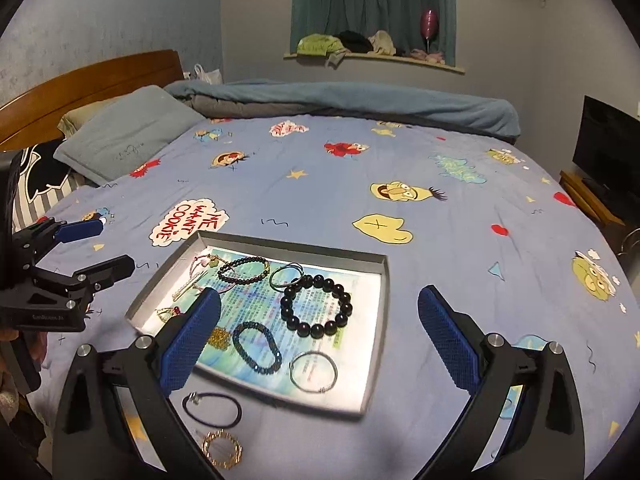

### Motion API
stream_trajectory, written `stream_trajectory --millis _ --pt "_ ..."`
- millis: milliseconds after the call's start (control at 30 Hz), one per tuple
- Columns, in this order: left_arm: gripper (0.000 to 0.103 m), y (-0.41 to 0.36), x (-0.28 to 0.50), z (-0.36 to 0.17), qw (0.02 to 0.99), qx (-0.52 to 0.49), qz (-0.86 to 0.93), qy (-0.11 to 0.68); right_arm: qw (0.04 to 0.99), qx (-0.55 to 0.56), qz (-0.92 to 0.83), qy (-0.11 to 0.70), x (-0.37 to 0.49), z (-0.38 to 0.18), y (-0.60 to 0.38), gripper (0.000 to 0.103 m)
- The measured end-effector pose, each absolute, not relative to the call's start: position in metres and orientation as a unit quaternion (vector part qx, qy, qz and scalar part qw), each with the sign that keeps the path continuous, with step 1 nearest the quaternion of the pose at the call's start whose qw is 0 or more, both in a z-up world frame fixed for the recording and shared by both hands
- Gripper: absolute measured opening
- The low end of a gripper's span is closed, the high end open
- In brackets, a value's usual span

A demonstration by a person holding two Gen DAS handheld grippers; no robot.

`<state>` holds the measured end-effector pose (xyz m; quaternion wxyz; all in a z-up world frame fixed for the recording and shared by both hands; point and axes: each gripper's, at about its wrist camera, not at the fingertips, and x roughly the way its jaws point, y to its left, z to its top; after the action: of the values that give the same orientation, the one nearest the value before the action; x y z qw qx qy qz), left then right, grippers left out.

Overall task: Organize jewelry
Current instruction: 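Move both open tools back toward the black hair tie and gold clip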

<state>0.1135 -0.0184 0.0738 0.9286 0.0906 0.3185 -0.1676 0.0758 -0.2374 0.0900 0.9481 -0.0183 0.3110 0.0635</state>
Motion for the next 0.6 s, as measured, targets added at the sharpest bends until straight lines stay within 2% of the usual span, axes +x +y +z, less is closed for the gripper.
stream_trajectory --millis 333,600 --pt "0.095 -0.003 0.072 0.07 0.928 0.085 -0.168 0.322 0.953 -0.027 0.046 0.297 0.024 0.078 -0.247 0.097" --pt "0.096 0.012 0.043 0.041 0.926 0.076 -0.159 0.334 0.948 -0.015 0.051 0.313 0.002 0.054 -0.25 0.097"
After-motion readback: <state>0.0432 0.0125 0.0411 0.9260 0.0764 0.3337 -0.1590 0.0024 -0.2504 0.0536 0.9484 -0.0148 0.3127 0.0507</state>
